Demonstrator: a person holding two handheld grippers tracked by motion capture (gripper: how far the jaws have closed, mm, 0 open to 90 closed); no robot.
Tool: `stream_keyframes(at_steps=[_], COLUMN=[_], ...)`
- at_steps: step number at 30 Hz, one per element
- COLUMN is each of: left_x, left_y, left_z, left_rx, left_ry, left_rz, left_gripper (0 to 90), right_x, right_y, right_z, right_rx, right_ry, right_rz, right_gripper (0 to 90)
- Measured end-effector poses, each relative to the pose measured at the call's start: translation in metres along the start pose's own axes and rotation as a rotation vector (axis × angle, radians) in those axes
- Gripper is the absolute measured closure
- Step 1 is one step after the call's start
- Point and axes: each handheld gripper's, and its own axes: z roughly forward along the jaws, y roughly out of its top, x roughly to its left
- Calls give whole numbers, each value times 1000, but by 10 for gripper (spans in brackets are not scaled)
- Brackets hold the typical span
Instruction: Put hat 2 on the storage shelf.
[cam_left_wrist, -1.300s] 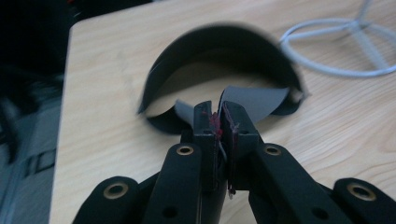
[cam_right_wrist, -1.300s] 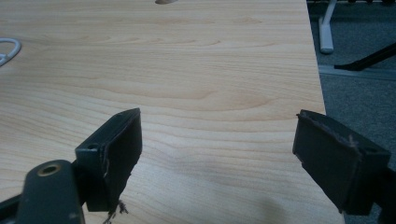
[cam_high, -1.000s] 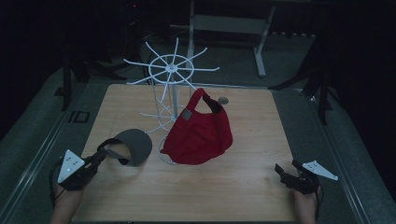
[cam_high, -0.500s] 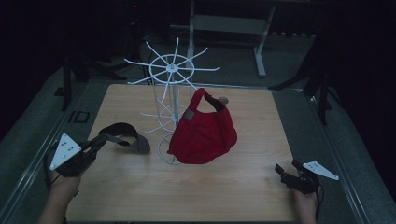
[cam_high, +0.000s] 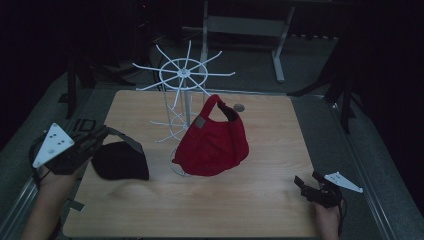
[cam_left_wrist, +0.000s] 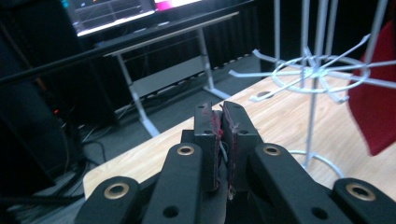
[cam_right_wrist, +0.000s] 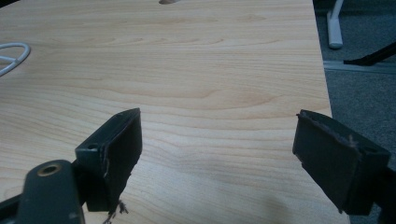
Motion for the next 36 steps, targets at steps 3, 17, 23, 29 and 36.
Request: stream_keyframes(at_steps=[3, 17, 23, 29, 36], left_x=[1, 3, 3, -1, -3], left_y=[9, 60, 86, 107, 133], left_z=[-10, -25, -22, -26, -22], left_rx=[-16, -118, -163, -215, -242], left_ry=[-21, -48, -72, -113, -126], left_rz=[29, 103, 133, 150, 168], left_gripper=[860, 860, 859, 859, 859], right_x=[0, 1, 0, 0, 1], right_y=[0, 0, 0, 0, 0], right_z=[0, 1, 1, 1, 0], right_rx=[2, 10, 9, 11, 11], right_ry=[0, 6, 7, 8, 8], right_rz=[0, 1, 3, -2, -2], right_gripper=[157, 157, 157, 157, 157])
